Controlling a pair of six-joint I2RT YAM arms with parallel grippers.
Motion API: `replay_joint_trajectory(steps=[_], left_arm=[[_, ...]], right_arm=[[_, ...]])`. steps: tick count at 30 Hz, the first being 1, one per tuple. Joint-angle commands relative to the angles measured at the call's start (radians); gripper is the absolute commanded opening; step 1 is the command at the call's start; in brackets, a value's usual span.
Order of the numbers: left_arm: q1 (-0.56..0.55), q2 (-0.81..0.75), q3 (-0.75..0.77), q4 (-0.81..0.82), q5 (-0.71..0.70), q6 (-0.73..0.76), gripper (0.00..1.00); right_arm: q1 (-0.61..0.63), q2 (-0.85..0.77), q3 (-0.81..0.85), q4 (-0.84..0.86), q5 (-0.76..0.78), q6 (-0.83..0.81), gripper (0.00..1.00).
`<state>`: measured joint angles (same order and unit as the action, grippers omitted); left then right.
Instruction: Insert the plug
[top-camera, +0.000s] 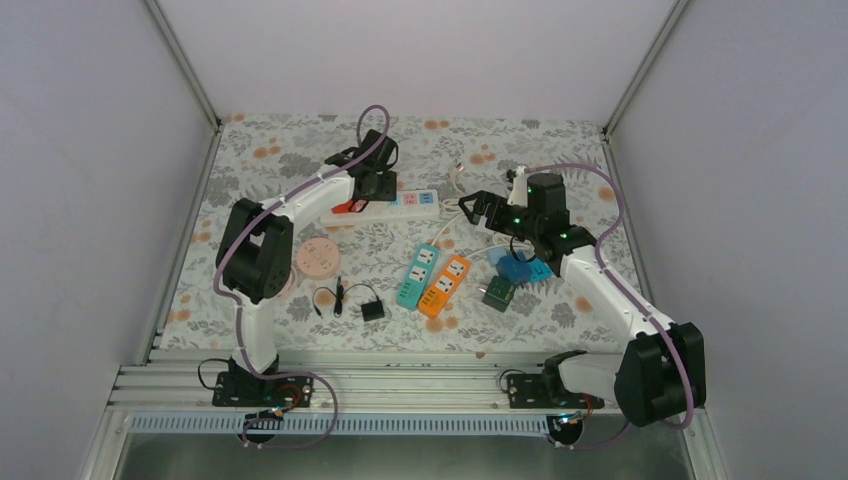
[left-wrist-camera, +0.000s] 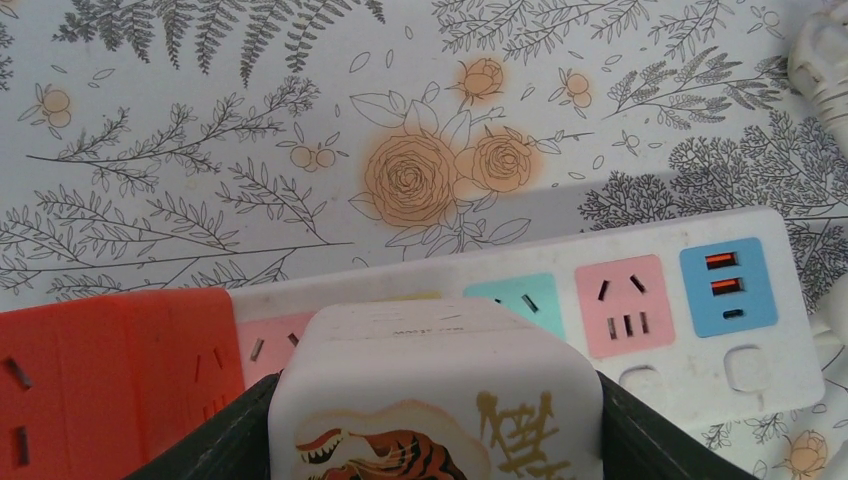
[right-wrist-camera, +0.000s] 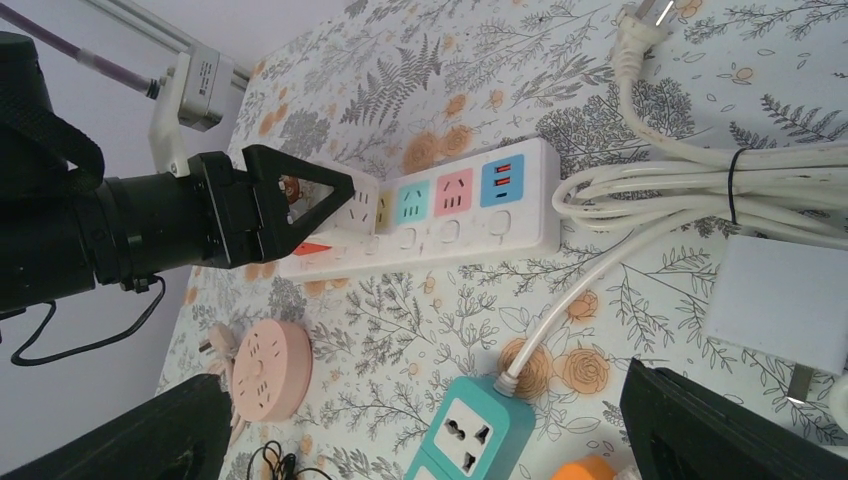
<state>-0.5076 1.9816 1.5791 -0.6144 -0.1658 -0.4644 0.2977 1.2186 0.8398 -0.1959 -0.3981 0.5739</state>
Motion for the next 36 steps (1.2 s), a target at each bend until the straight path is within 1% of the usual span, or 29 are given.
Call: replay_joint_trajectory(steps=[1, 8, 16, 22, 28, 32, 36], left_arm=[[0.009, 0.019, 0.048, 0.018, 0.027, -0.005, 0.48], [0.016, 0.046, 0.072, 0.011, 0.016, -0.002, 0.48], [0.029, 0.076, 0.098, -0.027, 0.037, 0.003, 0.48], [0.030, 0.069, 0.102, -0.062, 0.031, -0.017, 0.49], [0.027, 0.032, 0.086, -0.050, 0.061, -0.014, 0.49], [0.027, 0.035, 0.082, -0.063, 0.029, -0.020, 0.49], [0.027, 0.043, 0.067, -0.063, 0.054, -0.038, 0.49]], right_arm=[[-0.011, 0.007, -0.002, 0.012, 0.030, 0.001, 1.00], [-0.011, 0.013, 0.000, 0.004, 0.036, 0.002, 1.00], [-0.010, 0.017, -0.003, -0.010, 0.051, 0.000, 1.00], [-0.010, 0.024, -0.010, -0.008, 0.049, 0.001, 1.00], [-0.011, 0.026, -0.011, -0.004, 0.048, 0.001, 1.00], [-0.010, 0.031, -0.010, -0.006, 0.043, 0.000, 1.00], [-0.011, 0.034, -0.011, -0.012, 0.050, -0.006, 1.00]])
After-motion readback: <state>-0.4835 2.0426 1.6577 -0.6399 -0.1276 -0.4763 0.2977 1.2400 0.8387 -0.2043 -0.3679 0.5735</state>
